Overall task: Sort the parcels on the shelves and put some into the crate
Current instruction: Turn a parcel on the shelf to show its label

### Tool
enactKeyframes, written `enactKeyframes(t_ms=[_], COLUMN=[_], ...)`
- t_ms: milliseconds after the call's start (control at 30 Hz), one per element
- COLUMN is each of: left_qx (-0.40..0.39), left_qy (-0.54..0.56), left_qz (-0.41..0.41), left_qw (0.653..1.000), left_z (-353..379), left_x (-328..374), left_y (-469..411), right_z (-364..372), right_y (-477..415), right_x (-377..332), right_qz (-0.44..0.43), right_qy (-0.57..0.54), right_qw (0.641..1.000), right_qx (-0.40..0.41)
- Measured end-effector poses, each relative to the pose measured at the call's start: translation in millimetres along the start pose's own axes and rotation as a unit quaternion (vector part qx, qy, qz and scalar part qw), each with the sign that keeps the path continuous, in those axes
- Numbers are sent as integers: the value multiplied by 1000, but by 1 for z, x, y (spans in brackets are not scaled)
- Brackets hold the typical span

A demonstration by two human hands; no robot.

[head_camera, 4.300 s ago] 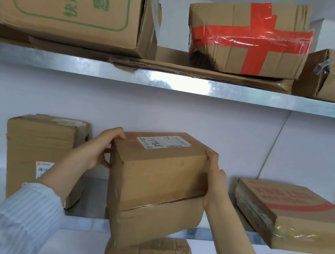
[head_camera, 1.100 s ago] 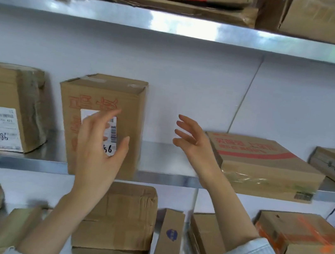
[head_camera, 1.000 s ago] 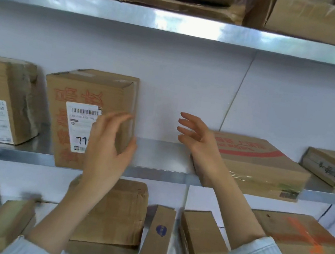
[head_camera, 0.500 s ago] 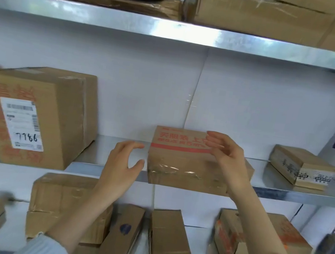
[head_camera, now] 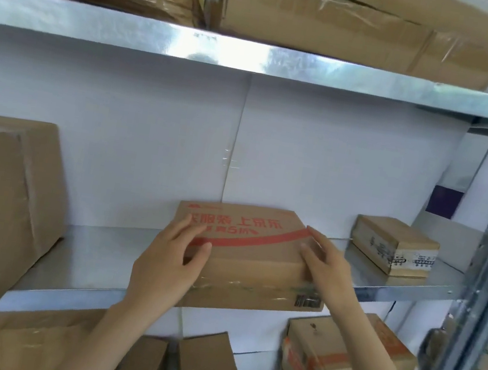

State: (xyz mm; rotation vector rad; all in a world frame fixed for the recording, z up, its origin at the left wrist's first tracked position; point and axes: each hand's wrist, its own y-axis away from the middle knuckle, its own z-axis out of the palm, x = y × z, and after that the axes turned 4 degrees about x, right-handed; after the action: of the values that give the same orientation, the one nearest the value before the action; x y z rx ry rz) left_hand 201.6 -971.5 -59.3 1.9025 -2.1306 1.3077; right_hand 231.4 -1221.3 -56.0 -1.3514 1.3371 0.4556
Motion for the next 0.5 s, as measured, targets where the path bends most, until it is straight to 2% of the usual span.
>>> enactKeyframes(t_ms=[267, 367, 433, 500], left_qx=[2, -4, 35, 111], left_qy=[-61, -146, -235, -286], left_qz=[-14, -5, 16, 68], left_qw=[998, 989, 971, 949], left_z=[-2, 2, 4, 7], left_x=[8, 6, 8, 21], left_y=[2, 4, 9, 19], right_z=[-2, -4, -5, -6], right_y=[-7, -7, -5, -4], right_x=[11, 20, 25, 30], right_qz=[-3, -10, 17, 46], right_qy=[-40, -87, -131, -148], right_qw=[999, 996, 991, 988], right_qx=[-17, 5, 0, -18])
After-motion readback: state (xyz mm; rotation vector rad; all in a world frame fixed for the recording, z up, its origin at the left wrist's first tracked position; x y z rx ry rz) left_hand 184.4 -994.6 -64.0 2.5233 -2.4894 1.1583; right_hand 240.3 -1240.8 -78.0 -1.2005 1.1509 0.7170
